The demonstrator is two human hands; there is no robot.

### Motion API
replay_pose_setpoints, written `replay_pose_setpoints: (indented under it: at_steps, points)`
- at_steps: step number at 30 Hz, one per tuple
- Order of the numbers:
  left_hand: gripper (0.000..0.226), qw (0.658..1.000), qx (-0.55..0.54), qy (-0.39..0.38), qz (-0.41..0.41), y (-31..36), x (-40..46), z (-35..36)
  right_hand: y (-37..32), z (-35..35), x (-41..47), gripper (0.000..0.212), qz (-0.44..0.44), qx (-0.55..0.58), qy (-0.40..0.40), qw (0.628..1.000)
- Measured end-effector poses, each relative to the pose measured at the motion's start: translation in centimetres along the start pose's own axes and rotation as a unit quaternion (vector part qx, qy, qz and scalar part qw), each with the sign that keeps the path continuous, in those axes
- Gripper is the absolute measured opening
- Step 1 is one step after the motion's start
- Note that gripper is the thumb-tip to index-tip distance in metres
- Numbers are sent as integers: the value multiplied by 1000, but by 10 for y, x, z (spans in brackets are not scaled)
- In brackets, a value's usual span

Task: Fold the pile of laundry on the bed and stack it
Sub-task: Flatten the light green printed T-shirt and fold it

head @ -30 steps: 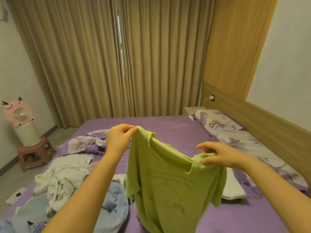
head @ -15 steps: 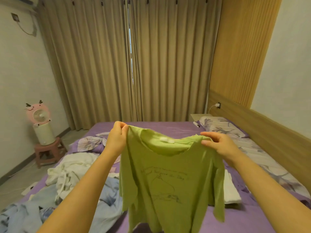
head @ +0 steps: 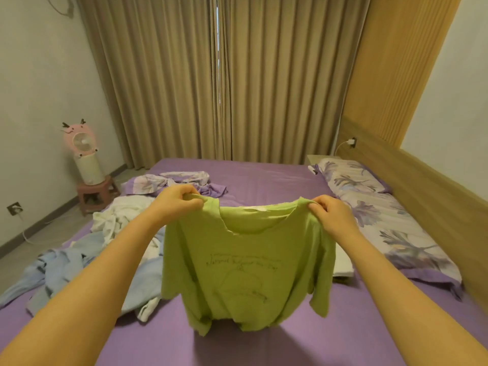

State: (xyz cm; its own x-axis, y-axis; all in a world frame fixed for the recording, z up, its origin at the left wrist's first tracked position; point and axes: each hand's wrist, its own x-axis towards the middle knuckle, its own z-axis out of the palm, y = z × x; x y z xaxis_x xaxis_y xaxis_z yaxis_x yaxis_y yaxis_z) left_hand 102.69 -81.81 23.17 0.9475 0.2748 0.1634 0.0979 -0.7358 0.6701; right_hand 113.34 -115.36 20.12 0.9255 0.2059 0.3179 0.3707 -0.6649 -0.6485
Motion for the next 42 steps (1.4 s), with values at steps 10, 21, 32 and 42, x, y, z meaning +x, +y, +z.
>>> replay_pose_setpoints:
  at_steps: [10, 21, 32, 42]
  points:
    - [9, 967, -37, 228, 105, 45, -17, -26, -28, -25, -13, 16, -90, 139, 178, 970]
    - [10, 983, -30, 174, 51, -6, 50, 2, -8, 21, 34, 8, -50, 146, 85, 984]
    - [22, 981, -72, -132, -120, -176, 117, 175, 106, 223, 53, 18, 172, 95, -226, 954]
    - [18, 954, -38, -214, -208, -291, 172, 280, 181, 346, 67, 15, 338, 106, -153, 923]
